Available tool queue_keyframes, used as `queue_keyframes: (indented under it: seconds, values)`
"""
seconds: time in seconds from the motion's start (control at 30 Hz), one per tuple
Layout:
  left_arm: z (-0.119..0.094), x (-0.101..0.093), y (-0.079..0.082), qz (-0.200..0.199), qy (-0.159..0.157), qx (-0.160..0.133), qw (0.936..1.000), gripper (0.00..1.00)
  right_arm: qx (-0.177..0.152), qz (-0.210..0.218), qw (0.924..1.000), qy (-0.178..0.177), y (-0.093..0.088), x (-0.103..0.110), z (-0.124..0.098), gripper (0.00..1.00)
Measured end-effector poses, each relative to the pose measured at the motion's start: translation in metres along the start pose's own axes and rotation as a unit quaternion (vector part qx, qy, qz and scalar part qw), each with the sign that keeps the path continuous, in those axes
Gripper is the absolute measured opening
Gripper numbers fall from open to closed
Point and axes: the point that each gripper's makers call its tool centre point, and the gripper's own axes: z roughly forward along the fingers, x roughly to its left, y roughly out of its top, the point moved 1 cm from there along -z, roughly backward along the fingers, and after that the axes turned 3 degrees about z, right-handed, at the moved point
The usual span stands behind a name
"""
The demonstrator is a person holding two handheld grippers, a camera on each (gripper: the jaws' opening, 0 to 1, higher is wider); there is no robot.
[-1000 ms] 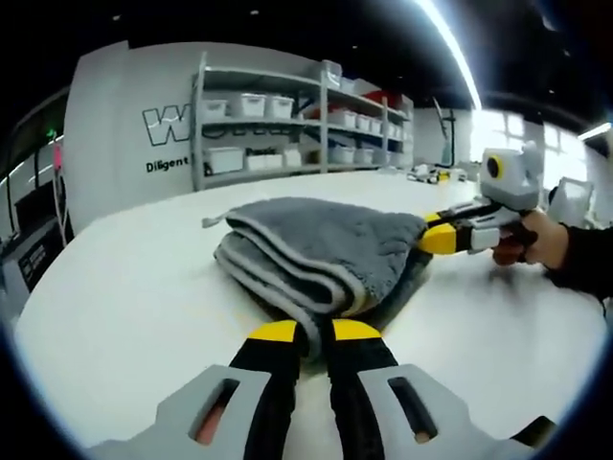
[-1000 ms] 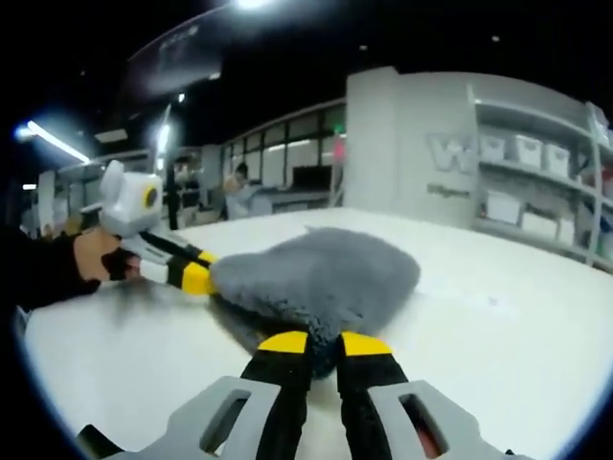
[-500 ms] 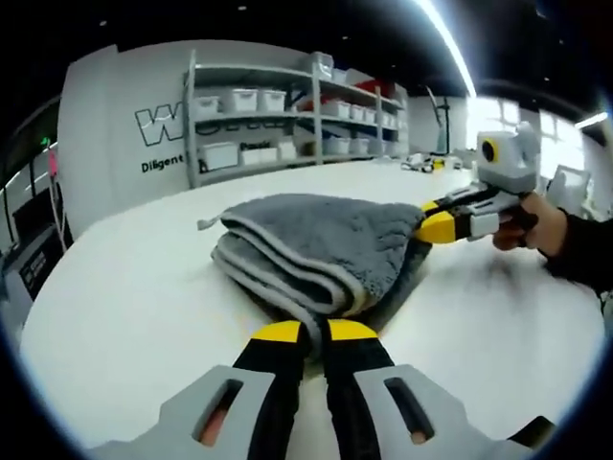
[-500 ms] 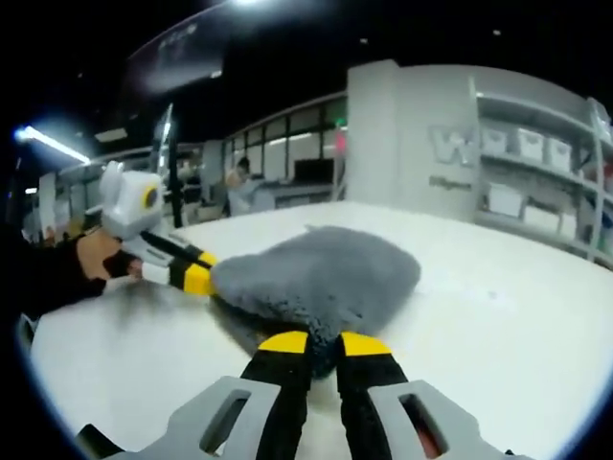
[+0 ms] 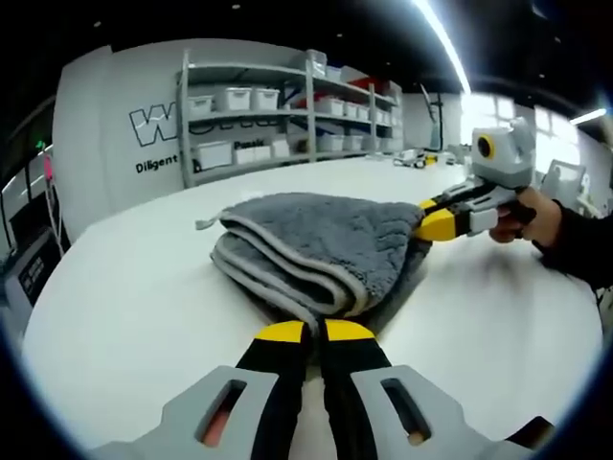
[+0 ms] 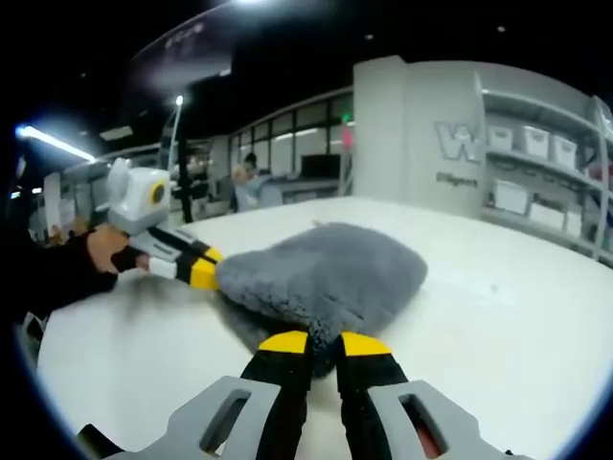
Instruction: Open the folded towel by lifting each exposed corner and separating the folded layers until the towel lies flat within the target outline without major curled edges
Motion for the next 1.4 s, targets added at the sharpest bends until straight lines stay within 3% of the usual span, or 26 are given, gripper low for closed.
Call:
queue_keyframes:
  seconds: [0.37, 0.6, 0.87, 1.13, 1.4]
  values:
    - [-0.005, -0.004, 0.001, -0.005, -0.011, 0.003, 0.9999, 0.04, 0.01, -0.014, 0.9998, -0.004, -0.003, 0.006, -0.004, 0.05]
    - [-0.005, -0.007, 0.002, 0.004, -0.016, 0.006, 0.9998, 0.04, 0.033, -0.024, 0.999, -0.016, -0.004, 0.008, -0.01, 0.05]
    - [-0.006, -0.006, 0.003, 0.001, -0.02, 0.009, 0.9998, 0.04, 0.029, -0.021, 0.9993, -0.013, -0.002, 0.006, -0.007, 0.05]
    - [-0.009, -0.005, 0.001, 0.015, -0.028, 0.022, 0.9993, 0.04, 0.034, -0.013, 0.9993, 0.012, 0.0, 0.01, -0.008, 0.05]
    - [-0.011, -0.005, 0.001, 0.016, -0.056, 0.035, 0.9977, 0.03, 0.047, 0.001, 0.9984, 0.033, -0.003, 0.009, -0.011, 0.05]
